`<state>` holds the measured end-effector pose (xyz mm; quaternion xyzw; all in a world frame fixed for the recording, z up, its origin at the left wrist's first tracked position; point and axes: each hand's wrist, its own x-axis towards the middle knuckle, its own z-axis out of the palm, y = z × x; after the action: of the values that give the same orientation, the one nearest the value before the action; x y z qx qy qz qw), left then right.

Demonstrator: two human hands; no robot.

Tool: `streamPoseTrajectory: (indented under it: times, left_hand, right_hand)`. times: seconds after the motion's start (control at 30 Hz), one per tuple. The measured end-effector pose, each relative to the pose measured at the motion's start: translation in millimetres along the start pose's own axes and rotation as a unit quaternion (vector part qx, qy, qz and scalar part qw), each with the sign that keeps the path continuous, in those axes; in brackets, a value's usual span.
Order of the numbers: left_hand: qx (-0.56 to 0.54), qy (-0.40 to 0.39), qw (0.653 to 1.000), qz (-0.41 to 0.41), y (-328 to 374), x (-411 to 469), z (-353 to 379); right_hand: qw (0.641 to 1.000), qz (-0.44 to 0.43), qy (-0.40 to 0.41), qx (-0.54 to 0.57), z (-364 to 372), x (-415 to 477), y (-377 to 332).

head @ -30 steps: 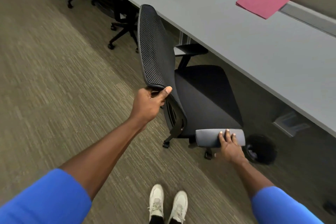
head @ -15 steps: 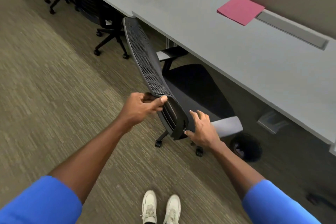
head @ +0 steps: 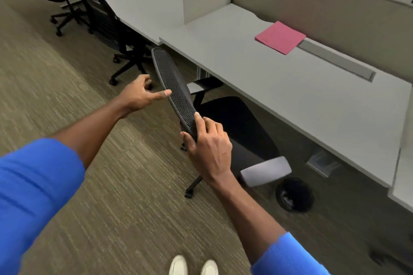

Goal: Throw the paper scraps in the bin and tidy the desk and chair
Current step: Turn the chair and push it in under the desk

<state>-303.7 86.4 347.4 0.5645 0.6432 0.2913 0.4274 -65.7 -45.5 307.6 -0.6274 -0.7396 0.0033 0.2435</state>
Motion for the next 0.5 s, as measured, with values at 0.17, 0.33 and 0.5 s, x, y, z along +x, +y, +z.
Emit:
streamPoseTrajectory:
  times: [0.17,0.33,0.5]
  left_hand:
    - [0.066,-0.038,0.997,0.011,-2,22,4]
    - [0.06,-0.011,0.997,0.041,0,19,21]
    - [0.092,-0.027,0.994,0.061,4,17,33]
  right_hand:
    - [0.998,-0.008,-0.006,-0.062,6,1,4]
    - [0.997,0.003,0.01,-0.078,-1,-9,17]
    - [0.997,-0.001,0.012,-0.077,-12,-20,40]
